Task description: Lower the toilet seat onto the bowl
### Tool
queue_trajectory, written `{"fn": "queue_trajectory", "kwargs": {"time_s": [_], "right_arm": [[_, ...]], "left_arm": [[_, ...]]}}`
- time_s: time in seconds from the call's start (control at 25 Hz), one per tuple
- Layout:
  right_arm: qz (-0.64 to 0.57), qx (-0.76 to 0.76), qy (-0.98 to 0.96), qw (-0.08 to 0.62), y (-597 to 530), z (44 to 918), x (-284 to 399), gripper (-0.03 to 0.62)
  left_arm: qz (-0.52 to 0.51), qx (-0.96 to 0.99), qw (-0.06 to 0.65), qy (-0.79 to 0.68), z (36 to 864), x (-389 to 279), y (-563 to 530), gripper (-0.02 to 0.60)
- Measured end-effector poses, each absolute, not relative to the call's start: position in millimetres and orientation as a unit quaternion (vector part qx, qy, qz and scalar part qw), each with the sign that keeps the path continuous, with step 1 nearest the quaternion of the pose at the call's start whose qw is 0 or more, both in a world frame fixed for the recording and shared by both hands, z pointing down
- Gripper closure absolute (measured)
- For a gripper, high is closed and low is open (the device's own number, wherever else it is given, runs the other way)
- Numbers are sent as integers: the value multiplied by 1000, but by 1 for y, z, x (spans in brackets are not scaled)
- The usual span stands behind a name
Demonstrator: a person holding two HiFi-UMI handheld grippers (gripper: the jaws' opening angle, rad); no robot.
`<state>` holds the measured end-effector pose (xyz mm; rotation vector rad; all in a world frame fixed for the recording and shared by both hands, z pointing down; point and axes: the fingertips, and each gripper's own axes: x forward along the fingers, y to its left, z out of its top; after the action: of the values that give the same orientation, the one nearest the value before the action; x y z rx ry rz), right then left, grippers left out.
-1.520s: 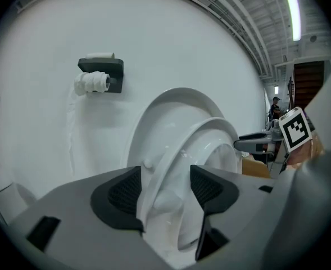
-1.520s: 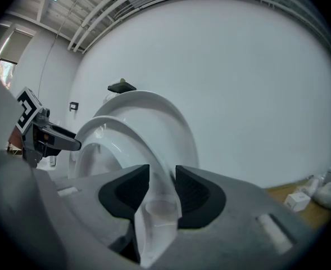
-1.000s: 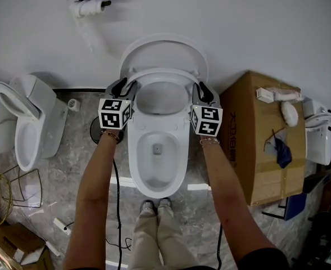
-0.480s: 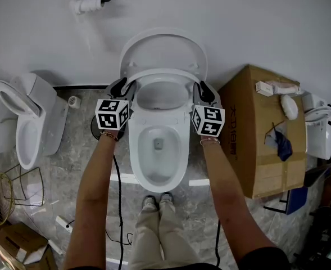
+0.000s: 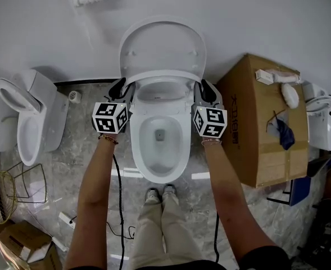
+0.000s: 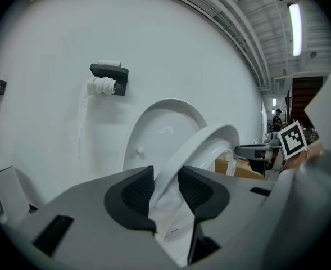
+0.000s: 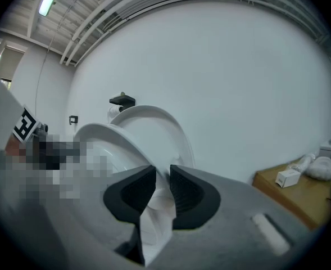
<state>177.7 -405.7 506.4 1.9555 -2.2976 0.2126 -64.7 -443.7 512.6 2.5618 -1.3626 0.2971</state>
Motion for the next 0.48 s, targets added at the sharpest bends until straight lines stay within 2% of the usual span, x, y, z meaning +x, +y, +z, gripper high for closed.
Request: {"fn": "queue_trajectory", "kwargs": {"time_s": [0.48], "right_arm": [[73, 643, -761, 49, -348, 517, 171, 516]], "left_arm": [[112, 878, 87, -457, 521, -70, -388, 446]]}}
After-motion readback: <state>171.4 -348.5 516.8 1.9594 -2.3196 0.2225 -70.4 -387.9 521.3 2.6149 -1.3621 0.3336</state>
